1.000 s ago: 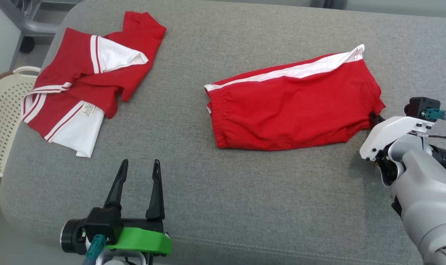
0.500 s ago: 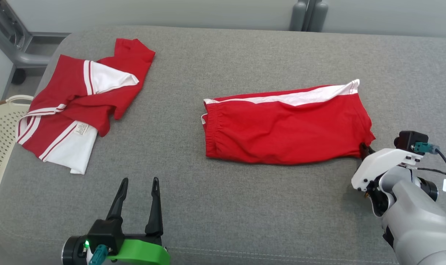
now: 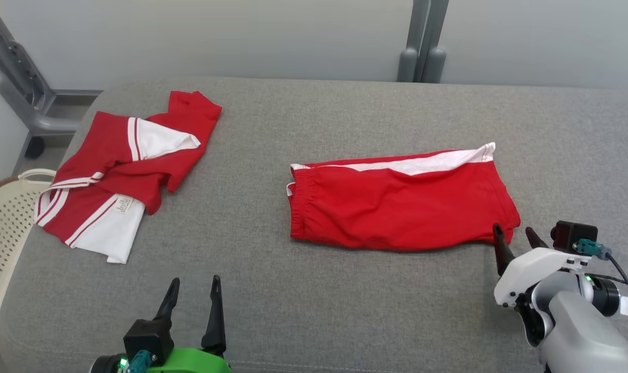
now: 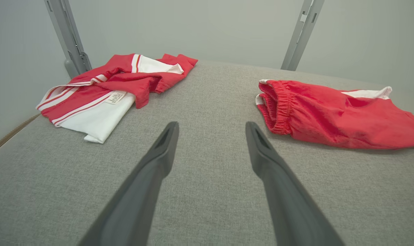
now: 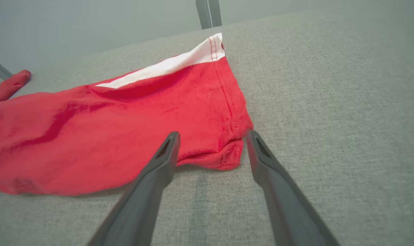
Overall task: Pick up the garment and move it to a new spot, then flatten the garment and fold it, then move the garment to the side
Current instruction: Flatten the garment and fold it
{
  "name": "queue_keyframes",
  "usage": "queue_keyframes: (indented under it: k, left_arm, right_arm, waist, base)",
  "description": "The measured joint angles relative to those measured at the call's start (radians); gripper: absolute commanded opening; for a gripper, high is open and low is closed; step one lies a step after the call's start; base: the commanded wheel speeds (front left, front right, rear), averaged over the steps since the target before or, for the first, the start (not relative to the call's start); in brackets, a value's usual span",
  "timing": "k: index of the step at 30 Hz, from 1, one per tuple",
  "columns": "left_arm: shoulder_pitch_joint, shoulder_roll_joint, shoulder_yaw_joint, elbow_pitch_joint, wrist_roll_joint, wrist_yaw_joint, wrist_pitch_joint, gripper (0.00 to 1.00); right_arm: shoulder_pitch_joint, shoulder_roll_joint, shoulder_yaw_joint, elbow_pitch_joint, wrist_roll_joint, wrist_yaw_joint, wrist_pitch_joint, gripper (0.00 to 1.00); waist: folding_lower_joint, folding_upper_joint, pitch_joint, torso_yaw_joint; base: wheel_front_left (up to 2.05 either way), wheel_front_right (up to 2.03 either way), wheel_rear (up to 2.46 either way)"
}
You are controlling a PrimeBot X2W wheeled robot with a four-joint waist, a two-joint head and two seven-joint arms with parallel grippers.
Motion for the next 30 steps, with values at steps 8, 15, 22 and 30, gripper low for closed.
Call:
queue_keyframes:
  k: [8,15,22,30]
  left_arm:
    - [0.014,0.035,0.021,-0.001,-0.007,0.015,0.009,1.0]
    - [0.019,0.056,0.04,0.007,-0.015,0.021,0.008,1.0]
    - [-0.001,0.084,0.059,0.042,-0.036,0.017,0.038,1.0]
    - [-0.02,0.112,0.049,0.082,-0.049,-0.012,0.069,1.0]
  right_arm:
    - [0.214,0.071,-0.135,-0.389,-0.165,0.0,-0.006,1.0]
    - [0.397,0.112,-0.17,-0.641,-0.275,0.0,-0.005,1.0]
    - [0.478,0.113,-0.141,-0.725,-0.266,0.0,0.028,1.0]
    - [0.521,0.114,-0.156,-0.737,-0.292,0.0,0.071,1.0]
  waist:
    - [0.0,0.0,-0.068,0.009]
    - [0.0,0.0,-0.102,0.012]
    - [0.0,0.0,-0.111,0.002]
    - [0.0,0.0,-0.114,-0.01]
  base:
    - [0.0,0.0,0.0]
    - [0.0,0.0,0.0]
    - [0.0,0.0,0.0]
    - [0.0,0.0,0.0]
